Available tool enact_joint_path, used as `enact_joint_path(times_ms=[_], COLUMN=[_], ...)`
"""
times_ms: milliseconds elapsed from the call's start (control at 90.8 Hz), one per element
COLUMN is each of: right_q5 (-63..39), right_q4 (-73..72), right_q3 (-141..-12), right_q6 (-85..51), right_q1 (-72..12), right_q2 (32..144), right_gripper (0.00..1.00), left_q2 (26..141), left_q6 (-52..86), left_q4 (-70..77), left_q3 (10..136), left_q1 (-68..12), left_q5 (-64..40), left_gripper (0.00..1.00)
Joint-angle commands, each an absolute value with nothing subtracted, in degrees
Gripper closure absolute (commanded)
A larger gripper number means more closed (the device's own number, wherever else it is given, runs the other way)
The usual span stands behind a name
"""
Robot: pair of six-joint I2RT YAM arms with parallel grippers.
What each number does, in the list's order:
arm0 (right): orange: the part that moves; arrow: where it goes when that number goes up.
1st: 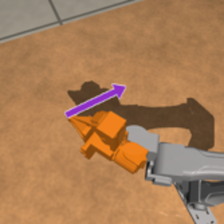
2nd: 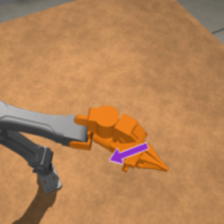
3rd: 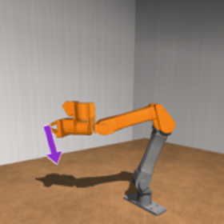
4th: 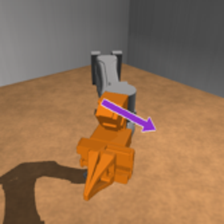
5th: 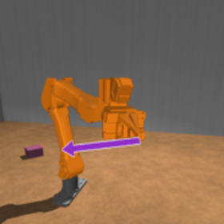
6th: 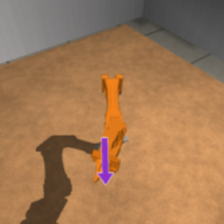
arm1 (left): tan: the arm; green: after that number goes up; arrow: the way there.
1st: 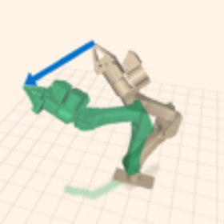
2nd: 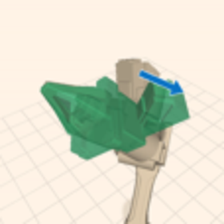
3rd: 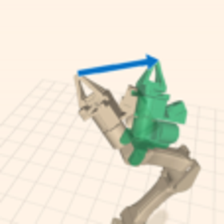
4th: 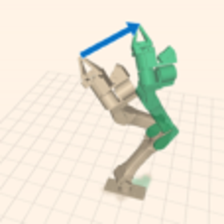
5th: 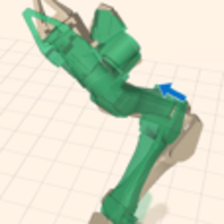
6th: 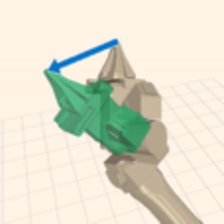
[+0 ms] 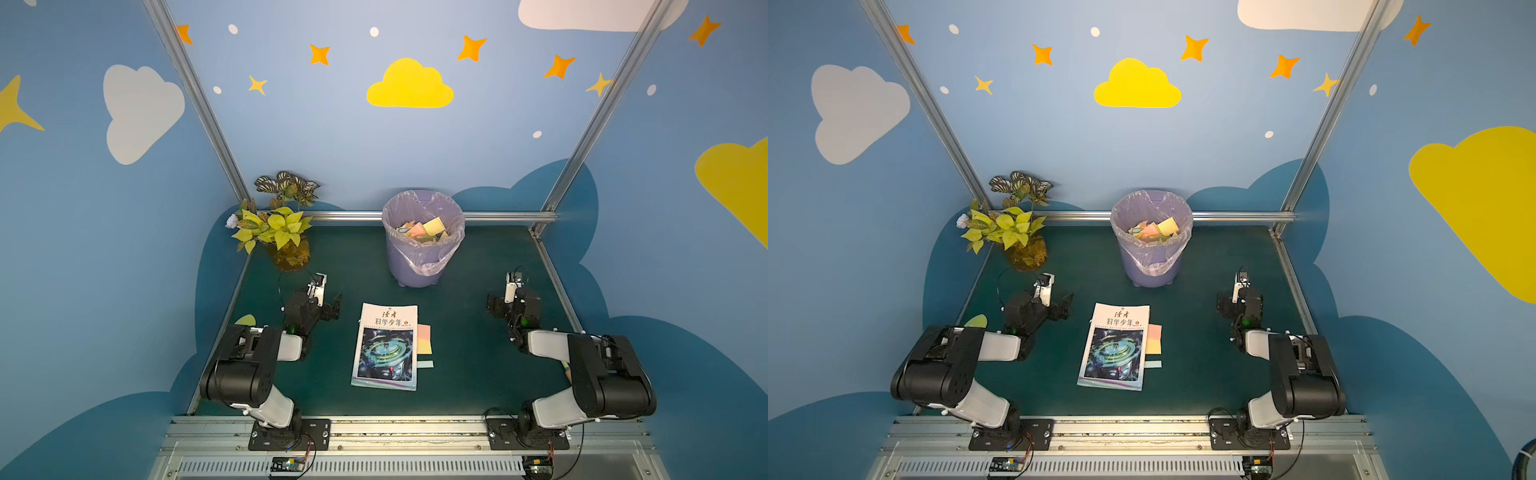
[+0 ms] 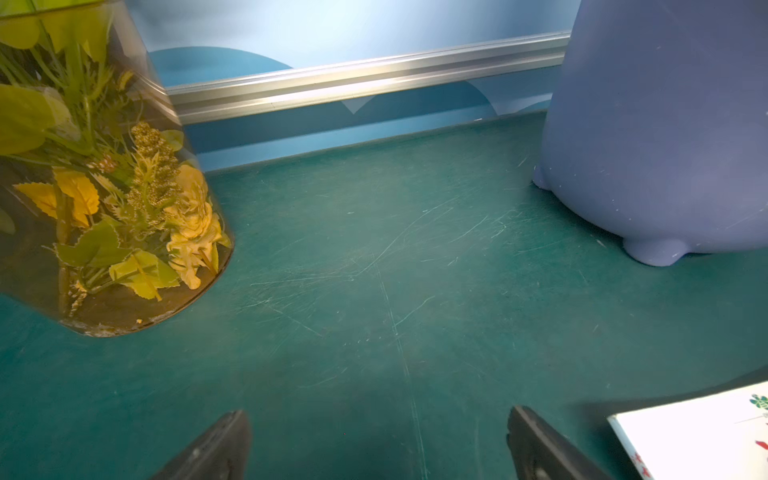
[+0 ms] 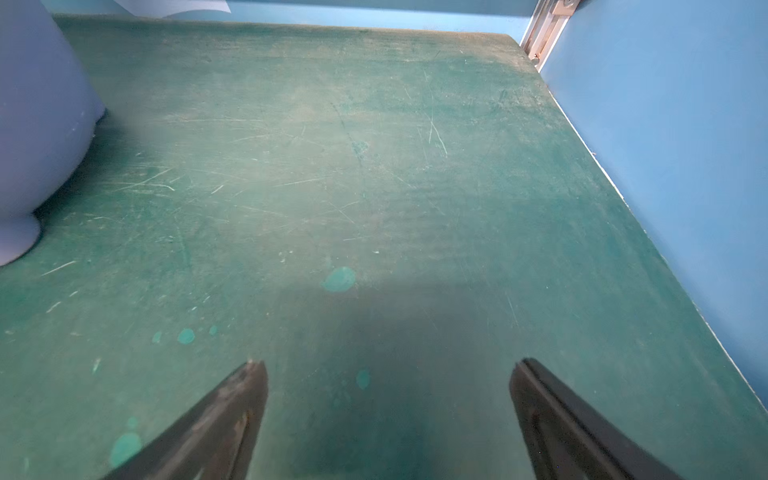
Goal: Peel off the used sticky note
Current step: Open the book at the center of the board.
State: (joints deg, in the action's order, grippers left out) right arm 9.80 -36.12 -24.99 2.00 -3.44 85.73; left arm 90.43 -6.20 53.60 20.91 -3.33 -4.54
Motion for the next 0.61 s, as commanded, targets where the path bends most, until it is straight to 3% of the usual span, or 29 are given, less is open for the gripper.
enact_joint_path(times_ms=[0, 518, 595], right_q5=[9.23, 8.12, 13.42], right_q4=[-35.94, -35.86, -37.45], right_q3=[-26.27, -26.36, -26.65], right_q6=[2.2, 2.0, -0.39], right_q1=[-3.2, -2.55, -3.32], right_q2=[84.58, 84.51, 83.29], right_gripper=[0.03, 0.02, 0.02], left_q2=[90.17, 90.05, 89.09], left_q6=[-6.63, -6.45, -6.68], left_q4=[53.89, 53.87, 53.55], left_q3=[21.01, 21.02, 21.17], left_q1=[-3.34, -3.17, -3.01], left_q5=[-5.54, -5.71, -6.64], left_gripper=[0.0, 0.0, 0.0])
